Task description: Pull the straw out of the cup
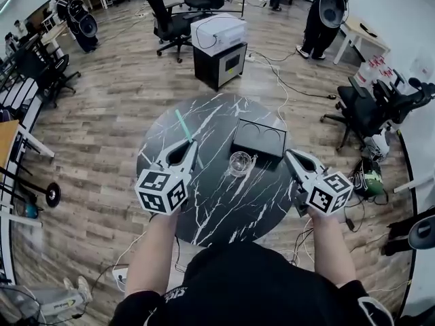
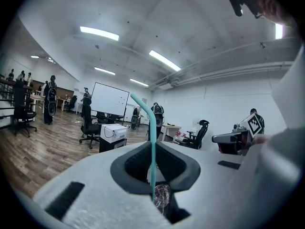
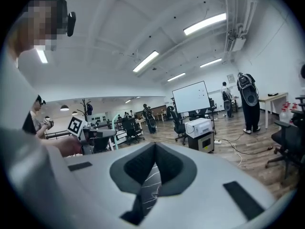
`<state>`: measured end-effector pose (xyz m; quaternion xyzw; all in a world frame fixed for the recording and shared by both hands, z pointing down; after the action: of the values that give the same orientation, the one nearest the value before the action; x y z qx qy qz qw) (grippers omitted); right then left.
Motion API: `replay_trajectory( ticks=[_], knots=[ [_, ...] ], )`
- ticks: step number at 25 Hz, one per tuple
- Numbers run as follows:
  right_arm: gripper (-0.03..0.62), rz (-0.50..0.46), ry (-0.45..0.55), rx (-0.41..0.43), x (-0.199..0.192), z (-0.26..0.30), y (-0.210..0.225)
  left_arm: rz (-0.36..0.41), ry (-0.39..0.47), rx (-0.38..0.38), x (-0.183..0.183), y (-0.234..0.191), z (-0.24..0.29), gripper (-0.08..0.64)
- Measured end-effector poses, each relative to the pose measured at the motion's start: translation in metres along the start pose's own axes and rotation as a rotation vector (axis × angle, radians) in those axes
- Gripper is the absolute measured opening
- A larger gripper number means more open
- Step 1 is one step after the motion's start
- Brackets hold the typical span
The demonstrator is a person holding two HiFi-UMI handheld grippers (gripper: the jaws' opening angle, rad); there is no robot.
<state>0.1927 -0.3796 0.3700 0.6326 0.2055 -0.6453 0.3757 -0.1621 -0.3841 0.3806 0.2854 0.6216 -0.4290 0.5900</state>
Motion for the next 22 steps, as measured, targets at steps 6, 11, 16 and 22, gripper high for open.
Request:
replay_trajectory(
  ticks=[6, 11, 16, 22],
  knots=[
    [0.005, 0.005, 0.053, 0.053, -0.002, -0.005, 0.000, 0.035, 0.002, 0.030, 0.002, 0.013, 0.003, 0.032],
    [0.004, -0.031, 0.068, 0.115, 0.000, -0.019, 0.009, 0.042, -0.008, 0.023, 0.000, 0.029, 0.011, 0.032],
    [0.003, -0.027, 0.087, 0.072, 0.001, -0.029, 0.021, 0.055, -0.023, 0.015, -0.003, 0.040, 0.019, 0.032],
    [0.003, -0.013, 0.080, 0.050, -0.006, -0.035, 0.027, 0.072, -0.022, 0.012, 0.000, 0.047, 0.028, 0.032]
  ],
)
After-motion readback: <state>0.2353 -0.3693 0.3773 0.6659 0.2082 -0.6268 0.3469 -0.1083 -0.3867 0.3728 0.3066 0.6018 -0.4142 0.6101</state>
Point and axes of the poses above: the fingertips, and each gripper's own axes: z forward along the fingers, y to its right, x out of its top, the point moved 9 cm from there along -z, backward along the fingers, and after that the axes turned 5 degrees about y, right-handed, at the moved point
